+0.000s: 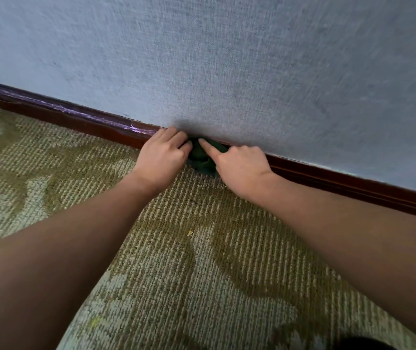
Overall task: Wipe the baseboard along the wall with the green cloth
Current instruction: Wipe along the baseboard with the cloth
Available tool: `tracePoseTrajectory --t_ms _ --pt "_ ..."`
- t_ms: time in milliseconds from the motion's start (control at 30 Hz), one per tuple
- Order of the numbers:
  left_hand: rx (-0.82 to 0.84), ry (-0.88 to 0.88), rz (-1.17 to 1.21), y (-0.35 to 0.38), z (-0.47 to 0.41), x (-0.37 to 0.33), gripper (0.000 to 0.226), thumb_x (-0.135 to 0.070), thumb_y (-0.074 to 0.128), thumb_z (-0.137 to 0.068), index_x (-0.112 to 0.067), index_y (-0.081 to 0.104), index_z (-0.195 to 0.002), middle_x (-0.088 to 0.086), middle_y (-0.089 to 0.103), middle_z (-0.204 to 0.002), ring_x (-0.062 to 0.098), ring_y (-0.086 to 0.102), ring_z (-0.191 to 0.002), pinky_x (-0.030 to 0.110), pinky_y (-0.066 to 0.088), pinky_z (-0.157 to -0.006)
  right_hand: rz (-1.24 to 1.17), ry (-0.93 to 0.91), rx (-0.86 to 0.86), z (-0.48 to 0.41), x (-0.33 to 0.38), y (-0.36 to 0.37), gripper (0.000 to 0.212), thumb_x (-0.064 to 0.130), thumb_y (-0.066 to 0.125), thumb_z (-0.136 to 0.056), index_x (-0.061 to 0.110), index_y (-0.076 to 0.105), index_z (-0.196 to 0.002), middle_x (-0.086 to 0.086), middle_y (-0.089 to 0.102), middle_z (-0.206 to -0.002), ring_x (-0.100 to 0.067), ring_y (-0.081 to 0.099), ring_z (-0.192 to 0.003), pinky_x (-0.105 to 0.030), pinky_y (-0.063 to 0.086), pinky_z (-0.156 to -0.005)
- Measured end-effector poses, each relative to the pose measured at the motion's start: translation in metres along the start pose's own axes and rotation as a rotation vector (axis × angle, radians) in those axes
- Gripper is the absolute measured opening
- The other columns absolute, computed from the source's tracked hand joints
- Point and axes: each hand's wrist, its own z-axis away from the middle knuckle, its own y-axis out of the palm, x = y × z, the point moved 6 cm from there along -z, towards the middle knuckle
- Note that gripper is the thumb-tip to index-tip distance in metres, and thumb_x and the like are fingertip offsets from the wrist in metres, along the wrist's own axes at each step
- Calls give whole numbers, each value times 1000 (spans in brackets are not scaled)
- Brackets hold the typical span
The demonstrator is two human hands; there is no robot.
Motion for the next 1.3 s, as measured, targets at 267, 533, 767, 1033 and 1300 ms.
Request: tracePoseTrajectory --t_ms 267,533,767,1033,1300 --pt "21 10 15 6 7 17 23 -1 46 -77 3 68 -72 16 66 -76 31 62 -72 34 50 -64 2 -40 36 -18 19 6 59 15 32 -99 29 0 -147 -4 48 -77 -22 48 -68 -31 32 -55" --pt "-11 -77 22 10 16 41 23 0 46 -77 4 67 -71 17 65 -74 32 62 -71 36 49 -62 -91 -2 75 -39 38 8 62 10 32 -97 33 4 -146 -6 56 -90 -23 43 -67 -33 32 -56" --pt "33 -130 7 6 19 46 9 11 61 -67 6 67 -71 19 62 -71 35 59 -69 39 48 -61 -96 -22 60 -38 43 5 61 14 32 -98 34 1 -146 -8 61 -98 -27 58 -81 -32 35 -60" --pt "23 -17 -68 2 34 34 23 -3 46 -76 -4 69 -74 9 64 -73 27 59 -69 33 45 -62 -173 -14 130 -17 43 8 56 19 31 -98 30 5 -147 -7 52 -83 -23 45 -66 -32 36 -58" --pt "20 -110 -13 -6 41 37 15 0 73 -66 -4 72 -80 9 69 -80 31 59 -73 35 44 -65 -226 -11 142 -10 42 5 53 21 28 -99 33 8 -146 -5 49 -82 -23 51 -69 -32 40 -57"
